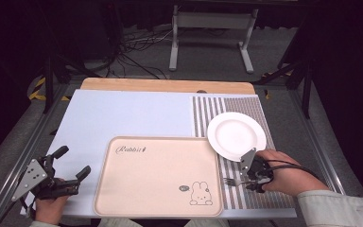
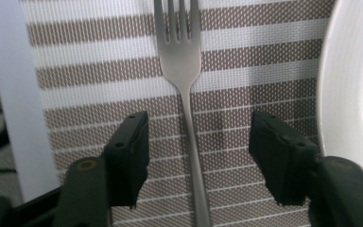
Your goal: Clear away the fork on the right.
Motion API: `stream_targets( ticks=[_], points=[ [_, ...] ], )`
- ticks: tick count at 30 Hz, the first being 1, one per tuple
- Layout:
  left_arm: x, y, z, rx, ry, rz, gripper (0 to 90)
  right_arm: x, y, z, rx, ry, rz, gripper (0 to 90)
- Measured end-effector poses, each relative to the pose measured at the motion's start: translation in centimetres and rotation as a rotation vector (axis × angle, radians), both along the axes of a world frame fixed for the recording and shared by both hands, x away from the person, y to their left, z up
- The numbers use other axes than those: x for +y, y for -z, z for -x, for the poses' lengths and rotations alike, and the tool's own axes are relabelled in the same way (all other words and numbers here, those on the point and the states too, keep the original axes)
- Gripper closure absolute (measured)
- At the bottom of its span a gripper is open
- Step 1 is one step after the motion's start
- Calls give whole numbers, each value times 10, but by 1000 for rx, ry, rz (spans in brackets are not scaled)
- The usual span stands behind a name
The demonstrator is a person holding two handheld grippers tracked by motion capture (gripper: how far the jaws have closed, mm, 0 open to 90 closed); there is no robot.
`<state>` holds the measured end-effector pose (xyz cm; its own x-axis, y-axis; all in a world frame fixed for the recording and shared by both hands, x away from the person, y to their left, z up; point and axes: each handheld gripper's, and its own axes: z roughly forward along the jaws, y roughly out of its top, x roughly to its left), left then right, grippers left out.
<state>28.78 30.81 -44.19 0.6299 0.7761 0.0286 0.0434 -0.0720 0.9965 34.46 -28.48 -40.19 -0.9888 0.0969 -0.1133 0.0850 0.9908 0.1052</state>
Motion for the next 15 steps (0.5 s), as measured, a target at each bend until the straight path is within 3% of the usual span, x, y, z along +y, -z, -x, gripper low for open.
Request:
stream_targets(
  ticks=[1, 7, 15],
  points=[
    [0, 0, 0, 0, 0, 0, 3, 0, 1, -1, 9, -9, 24, 494],
    [0, 0, 0, 1, 1, -2, 3, -2, 5, -4, 26, -41, 49, 592],
    [0, 0, 0, 1, 0, -2, 2, -3, 11, -6, 79, -71, 116, 787]
  ],
)
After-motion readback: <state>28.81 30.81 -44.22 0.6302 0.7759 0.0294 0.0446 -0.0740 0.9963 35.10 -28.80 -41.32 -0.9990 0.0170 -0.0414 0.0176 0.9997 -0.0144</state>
